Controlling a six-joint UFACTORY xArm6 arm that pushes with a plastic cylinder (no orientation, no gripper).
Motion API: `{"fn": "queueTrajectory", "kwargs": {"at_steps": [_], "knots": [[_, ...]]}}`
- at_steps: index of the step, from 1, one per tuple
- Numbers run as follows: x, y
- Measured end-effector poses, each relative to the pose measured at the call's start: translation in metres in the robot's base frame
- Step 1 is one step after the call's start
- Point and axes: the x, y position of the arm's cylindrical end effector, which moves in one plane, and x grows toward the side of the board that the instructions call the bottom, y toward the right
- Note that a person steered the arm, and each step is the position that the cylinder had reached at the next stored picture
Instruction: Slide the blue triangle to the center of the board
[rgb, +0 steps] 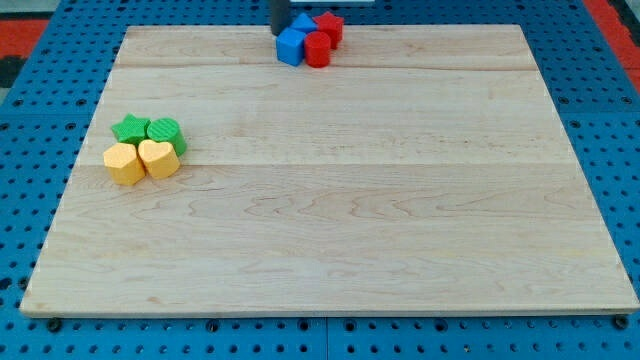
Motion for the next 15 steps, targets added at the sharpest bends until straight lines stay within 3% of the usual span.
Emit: {"fn": "queueTrajectory", "kwargs": {"at_steps": [1, 2, 4, 5, 7, 8, 9, 11, 12, 15], "knots": [[0.057, 0.007], [0.082, 0.004], [0.030, -0.018], [0.012, 0.001], [-0.016, -0.048], [-0.016, -0.039], [-0.015, 0.017], [0.044, 0.037], [0.045, 0.037], [0.050, 0.111]]}}
